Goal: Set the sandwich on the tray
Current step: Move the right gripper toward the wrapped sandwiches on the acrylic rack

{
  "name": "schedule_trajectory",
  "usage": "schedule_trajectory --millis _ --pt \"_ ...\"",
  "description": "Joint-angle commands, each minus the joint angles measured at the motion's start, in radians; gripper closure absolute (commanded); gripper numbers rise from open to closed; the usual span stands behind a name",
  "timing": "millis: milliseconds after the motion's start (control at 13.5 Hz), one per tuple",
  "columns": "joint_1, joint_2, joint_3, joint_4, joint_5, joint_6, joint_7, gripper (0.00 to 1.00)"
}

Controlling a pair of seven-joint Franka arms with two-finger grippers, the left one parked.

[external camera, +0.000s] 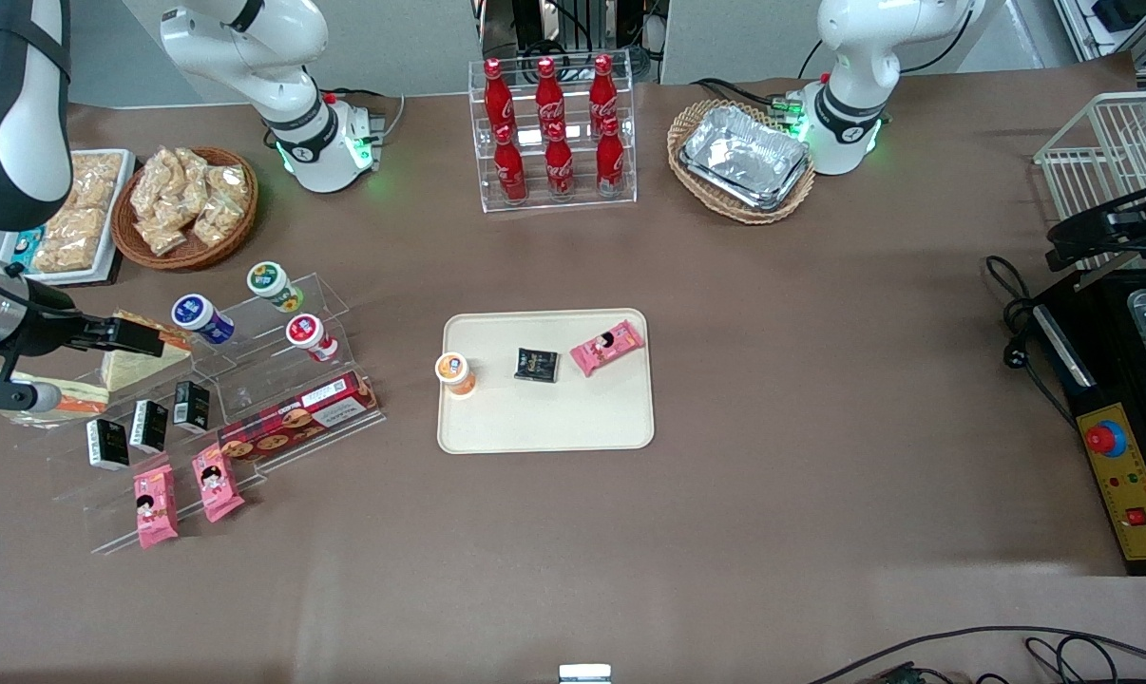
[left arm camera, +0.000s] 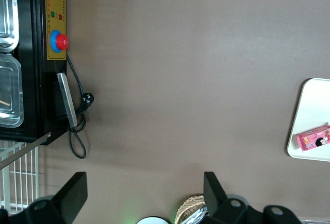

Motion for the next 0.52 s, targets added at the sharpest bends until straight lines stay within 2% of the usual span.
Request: schedule_trajectory --millis 0,444 --pt "-0.009 -0.006 -0.003 0.001 0.007 0.01 0.011 0.0" --pt "-0.015 -0.018 -0.007 0.0 0.012 0.004 0.005 0.0"
